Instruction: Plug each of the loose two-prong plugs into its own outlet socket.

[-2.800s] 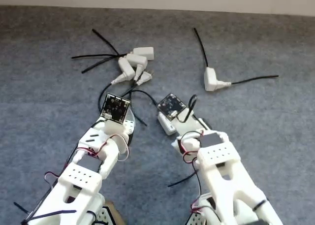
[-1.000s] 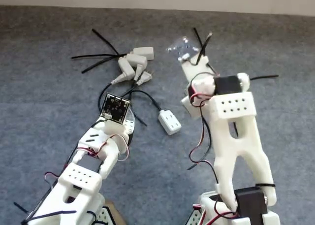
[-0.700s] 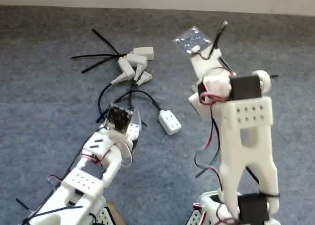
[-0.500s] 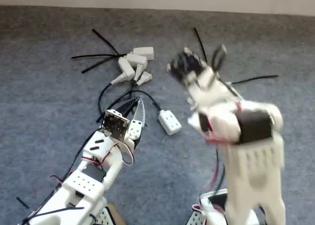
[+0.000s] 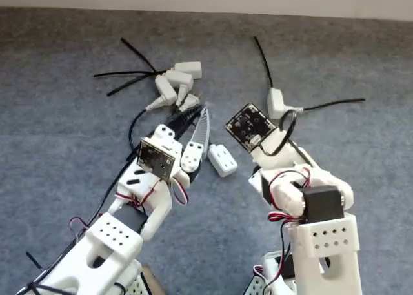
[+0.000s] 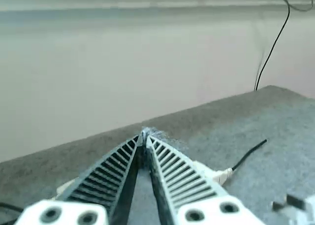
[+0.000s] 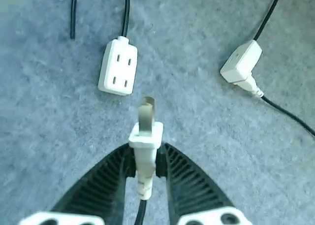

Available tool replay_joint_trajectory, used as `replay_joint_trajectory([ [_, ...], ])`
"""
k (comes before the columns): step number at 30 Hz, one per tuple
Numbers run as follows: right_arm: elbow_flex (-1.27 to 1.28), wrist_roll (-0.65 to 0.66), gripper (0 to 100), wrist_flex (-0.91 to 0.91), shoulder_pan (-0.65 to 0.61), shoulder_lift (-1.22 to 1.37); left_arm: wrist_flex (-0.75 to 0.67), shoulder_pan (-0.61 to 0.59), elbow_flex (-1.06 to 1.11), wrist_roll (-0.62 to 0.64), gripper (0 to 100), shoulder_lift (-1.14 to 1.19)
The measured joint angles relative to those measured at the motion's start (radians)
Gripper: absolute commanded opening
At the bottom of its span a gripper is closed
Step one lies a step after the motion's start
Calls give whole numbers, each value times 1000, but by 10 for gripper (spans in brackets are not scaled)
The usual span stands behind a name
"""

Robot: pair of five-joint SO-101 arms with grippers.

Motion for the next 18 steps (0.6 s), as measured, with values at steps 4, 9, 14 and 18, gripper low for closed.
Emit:
replay_joint_trajectory([
  [4,101,0,8,-94,-6,-48,0,43,-60,0,11,0],
  [9,176,-25,8,-160,-71,-106,0,169,-63,0,11,0],
  [14,178,-55,8,-175,-120,-130,84,235,-63,0,7,0],
  [18,172,-55,8,-167,-164,-132,129,232,-63,0,7,0],
])
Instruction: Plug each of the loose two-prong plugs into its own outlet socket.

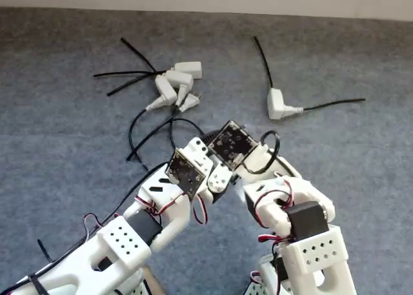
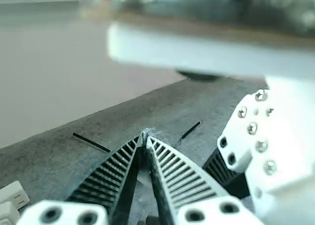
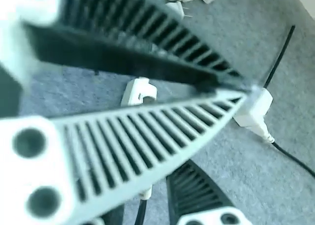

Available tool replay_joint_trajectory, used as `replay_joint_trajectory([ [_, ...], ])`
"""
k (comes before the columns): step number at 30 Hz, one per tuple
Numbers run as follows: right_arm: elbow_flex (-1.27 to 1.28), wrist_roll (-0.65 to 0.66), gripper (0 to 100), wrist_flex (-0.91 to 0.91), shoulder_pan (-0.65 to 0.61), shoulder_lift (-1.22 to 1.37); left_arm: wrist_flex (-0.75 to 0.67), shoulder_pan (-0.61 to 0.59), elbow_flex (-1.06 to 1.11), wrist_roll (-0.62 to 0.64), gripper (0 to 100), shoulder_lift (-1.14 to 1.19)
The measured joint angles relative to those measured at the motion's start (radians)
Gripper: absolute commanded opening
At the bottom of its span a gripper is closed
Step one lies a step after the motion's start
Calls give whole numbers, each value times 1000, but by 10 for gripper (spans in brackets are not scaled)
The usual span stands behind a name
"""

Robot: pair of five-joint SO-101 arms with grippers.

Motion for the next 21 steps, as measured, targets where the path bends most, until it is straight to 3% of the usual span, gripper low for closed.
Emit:
replay_joint_trajectory([
  [13,-423,2,8,339,-48,2,11,-28,12,0,7,-14],
  [21,-528,-5,8,391,-51,-14,17,-37,38,-2,7,0],
])
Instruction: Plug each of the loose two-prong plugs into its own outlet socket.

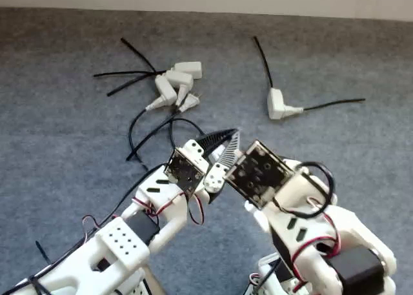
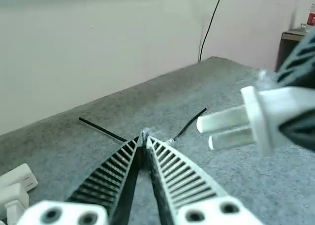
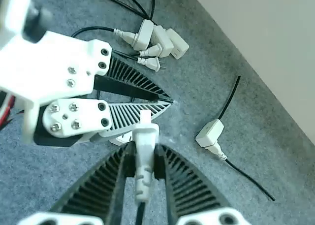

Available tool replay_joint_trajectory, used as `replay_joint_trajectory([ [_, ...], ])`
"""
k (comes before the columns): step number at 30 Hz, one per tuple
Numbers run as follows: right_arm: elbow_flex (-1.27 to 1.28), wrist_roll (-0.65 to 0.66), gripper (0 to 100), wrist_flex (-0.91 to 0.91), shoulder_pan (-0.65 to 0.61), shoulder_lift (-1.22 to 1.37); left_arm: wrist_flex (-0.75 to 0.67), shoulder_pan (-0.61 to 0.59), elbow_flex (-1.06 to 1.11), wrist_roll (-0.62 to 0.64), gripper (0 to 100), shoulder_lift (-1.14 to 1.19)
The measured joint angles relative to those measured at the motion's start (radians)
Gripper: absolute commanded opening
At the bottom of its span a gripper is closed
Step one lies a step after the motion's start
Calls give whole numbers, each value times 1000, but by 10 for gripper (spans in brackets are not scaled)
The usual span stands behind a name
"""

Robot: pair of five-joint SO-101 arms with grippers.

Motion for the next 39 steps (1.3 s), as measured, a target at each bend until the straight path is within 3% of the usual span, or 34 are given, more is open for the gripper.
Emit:
replay_joint_trajectory([
  [12,127,0,8,-9,2,0,0,-14,2,-2,7,2],
  [24,460,-2,8,-252,86,12,0,-68,2,6,7,2],
  [32,451,-2,8,-259,86,12,0,-64,2,6,7,2],
  [39,275,-2,8,-178,44,12,0,-54,2,6,7,2],
])
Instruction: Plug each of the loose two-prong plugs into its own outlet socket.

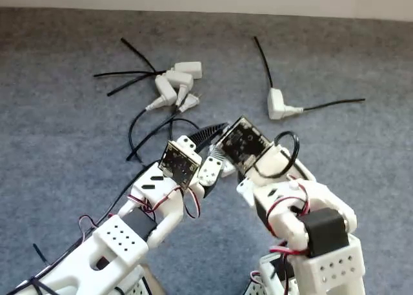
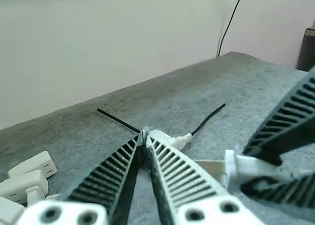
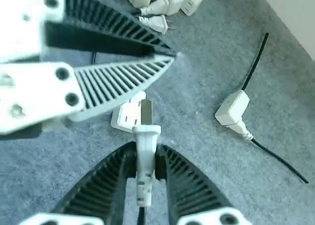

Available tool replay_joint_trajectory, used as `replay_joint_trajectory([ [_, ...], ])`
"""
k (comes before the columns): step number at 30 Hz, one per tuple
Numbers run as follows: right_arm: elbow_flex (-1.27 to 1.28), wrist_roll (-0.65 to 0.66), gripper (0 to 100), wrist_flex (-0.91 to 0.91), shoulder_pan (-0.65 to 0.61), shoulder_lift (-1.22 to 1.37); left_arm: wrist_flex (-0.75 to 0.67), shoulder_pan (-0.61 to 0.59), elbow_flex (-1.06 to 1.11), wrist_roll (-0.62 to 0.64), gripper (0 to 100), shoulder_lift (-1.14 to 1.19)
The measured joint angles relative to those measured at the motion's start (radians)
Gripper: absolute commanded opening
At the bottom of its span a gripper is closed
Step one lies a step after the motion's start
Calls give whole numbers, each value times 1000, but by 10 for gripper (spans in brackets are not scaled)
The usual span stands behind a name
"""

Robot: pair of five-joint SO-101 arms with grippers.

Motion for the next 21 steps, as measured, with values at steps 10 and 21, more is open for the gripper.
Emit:
replay_joint_trajectory([
  [10,-78,-80,8,60,-95,0,0,23,25,3,7,-2],
  [21,-213,-81,8,150,-114,-9,0,48,29,3,7,-2],
])
